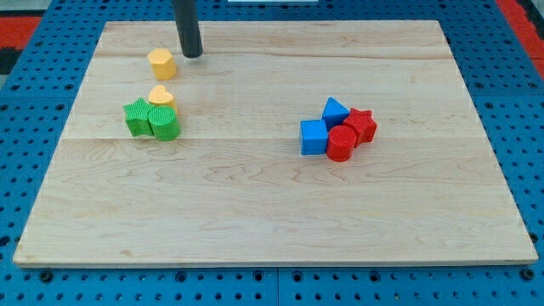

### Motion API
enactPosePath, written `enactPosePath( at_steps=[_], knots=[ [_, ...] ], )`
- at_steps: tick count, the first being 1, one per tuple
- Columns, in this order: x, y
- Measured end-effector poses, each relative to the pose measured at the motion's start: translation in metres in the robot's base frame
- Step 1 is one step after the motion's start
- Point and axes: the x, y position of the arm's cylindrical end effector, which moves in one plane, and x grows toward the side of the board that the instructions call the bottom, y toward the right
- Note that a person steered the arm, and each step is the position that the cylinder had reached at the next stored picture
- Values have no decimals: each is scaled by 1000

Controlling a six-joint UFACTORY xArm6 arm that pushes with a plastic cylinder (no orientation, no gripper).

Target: Push yellow hexagon towards yellow heart

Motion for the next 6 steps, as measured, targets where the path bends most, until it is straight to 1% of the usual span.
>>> enactPosePath(
  at_steps=[1, 2, 3, 6],
  knots=[
    [-1, -38],
    [8, -47],
    [17, -45],
    [20, -40]
  ],
)
